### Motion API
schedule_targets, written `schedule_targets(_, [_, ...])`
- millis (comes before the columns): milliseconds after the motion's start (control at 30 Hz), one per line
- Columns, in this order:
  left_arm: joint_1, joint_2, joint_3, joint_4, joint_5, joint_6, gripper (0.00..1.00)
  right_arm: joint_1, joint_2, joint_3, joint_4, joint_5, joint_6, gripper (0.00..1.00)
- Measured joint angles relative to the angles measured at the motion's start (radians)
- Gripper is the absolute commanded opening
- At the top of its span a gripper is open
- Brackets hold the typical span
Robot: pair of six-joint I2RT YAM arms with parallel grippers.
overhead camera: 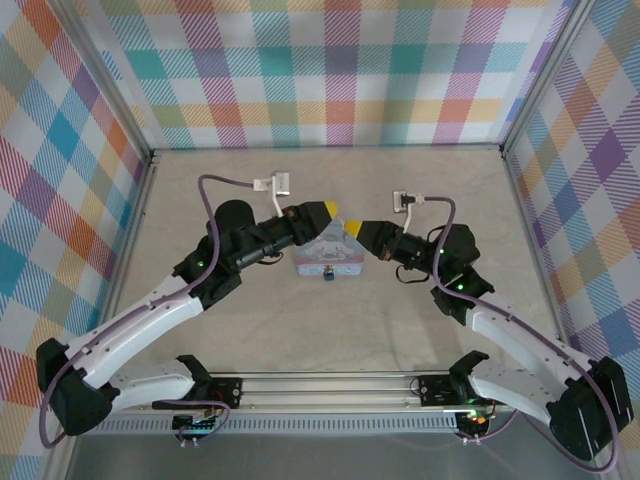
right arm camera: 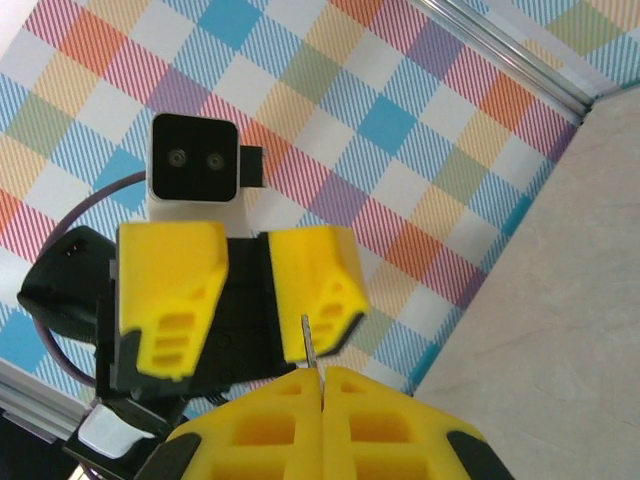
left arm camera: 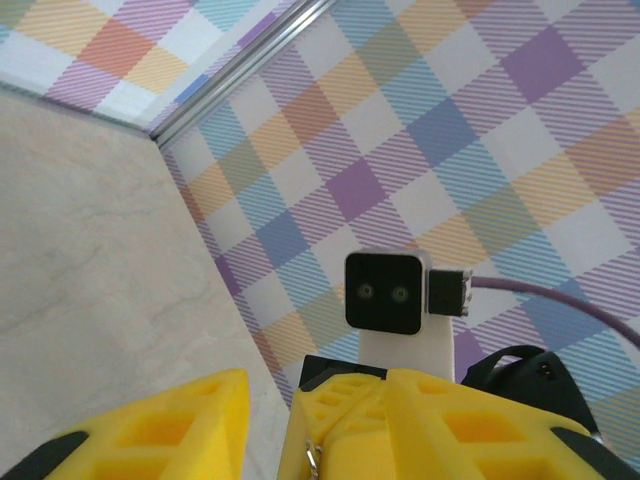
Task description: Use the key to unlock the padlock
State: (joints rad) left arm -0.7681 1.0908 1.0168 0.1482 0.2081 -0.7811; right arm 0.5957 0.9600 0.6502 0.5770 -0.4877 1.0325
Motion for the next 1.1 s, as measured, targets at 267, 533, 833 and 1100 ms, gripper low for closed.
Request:
schedule_targets(267, [0.026, -0.089, -0.02, -0.062, -0.008, 0.025, 0.49, 0.0, -0.056, 0.02, -0.151, -0.003, -0.126, 0.0])
schedule_targets(533, [0.024, -0.099, -0.135, -0.149, -0.008, 0.028, 0.59, -0.018, -0.033, 0.186, -0.438, 0.073, -0.327, 0.0])
schedule_targets(833, [-0.004, -0.079, -0.462, -0.119, -0.013, -0.06, 0.65, -0.086, 0.212, 0.358, -0.611, 0.235, -0.536, 0.0])
schedule_targets(1100, [-0.004, 0.086, -0.507, 0.023, -0.048, -0.064, 0.7, -0.104, 0.426, 0.385, -0.648, 0.332, -0.631, 0.0])
